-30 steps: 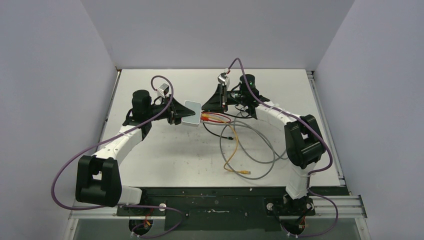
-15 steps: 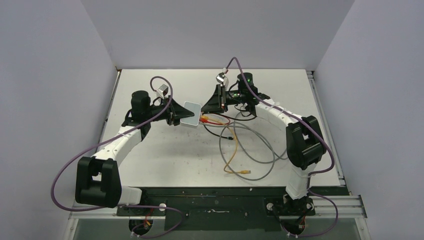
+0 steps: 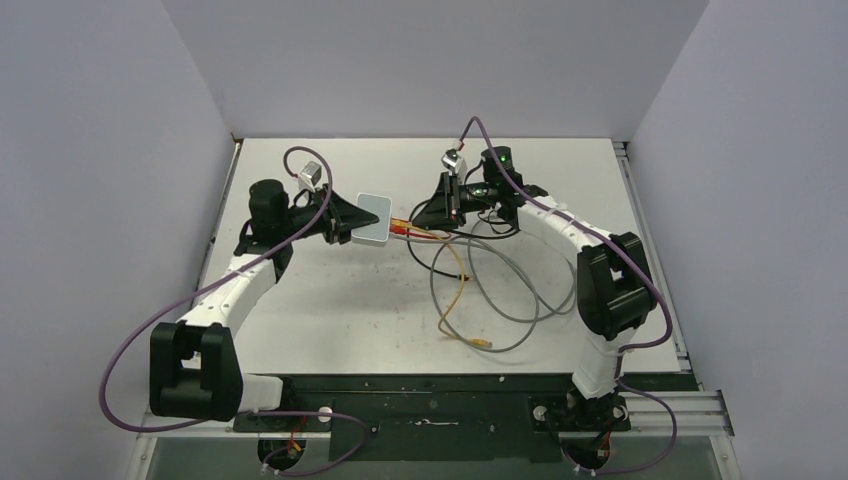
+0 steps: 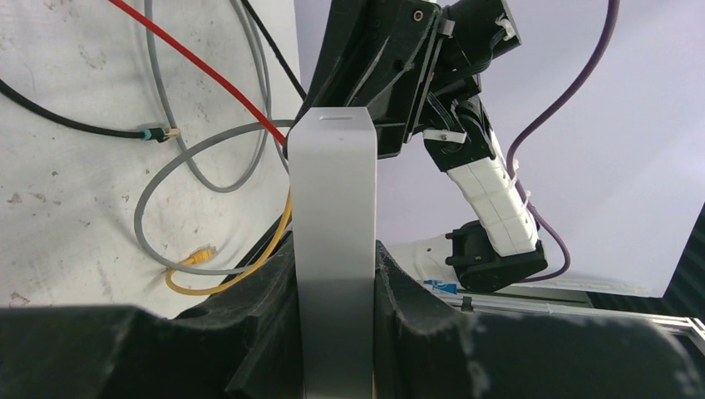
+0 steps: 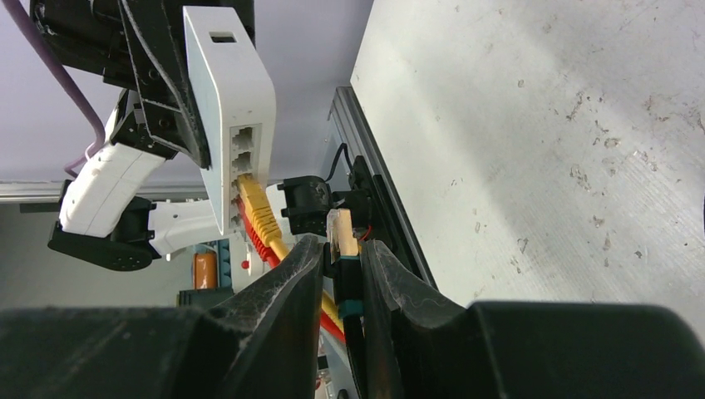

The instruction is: Pull the plug from the switch port

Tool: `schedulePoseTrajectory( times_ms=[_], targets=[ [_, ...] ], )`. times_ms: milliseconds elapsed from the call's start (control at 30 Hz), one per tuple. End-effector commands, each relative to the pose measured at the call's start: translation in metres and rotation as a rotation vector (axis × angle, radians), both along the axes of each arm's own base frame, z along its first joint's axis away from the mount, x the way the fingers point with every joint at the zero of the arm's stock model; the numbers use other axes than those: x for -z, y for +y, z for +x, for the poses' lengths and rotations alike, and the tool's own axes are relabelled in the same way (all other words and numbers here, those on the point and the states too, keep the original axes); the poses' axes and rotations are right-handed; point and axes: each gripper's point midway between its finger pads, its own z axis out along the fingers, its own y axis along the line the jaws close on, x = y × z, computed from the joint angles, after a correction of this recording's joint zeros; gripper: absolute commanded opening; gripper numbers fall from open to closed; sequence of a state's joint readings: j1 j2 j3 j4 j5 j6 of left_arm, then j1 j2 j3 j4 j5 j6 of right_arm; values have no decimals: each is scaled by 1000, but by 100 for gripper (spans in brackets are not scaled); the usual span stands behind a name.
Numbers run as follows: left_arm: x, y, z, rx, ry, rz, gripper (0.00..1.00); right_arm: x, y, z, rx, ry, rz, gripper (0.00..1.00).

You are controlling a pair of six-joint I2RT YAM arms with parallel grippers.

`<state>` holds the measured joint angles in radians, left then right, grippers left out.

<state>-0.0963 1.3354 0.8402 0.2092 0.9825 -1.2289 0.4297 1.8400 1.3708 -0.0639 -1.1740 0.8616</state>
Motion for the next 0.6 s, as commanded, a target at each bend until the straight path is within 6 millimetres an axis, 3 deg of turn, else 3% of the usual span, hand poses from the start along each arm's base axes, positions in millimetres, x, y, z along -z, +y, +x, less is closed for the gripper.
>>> schedulePoseTrajectory(
  times_ms=[0,367,567],
  targets=[
    [-34,1,-3,7,-136,-34,0,-29,0,0,-2,-106,36,5],
    [-26,0,-8,26,-123,-12,0,-46,-4,15,59,-153,45,5],
    [-13,-2,-14,50,-103,54,0,-74,-11,32,140,-227,59,5]
  ],
)
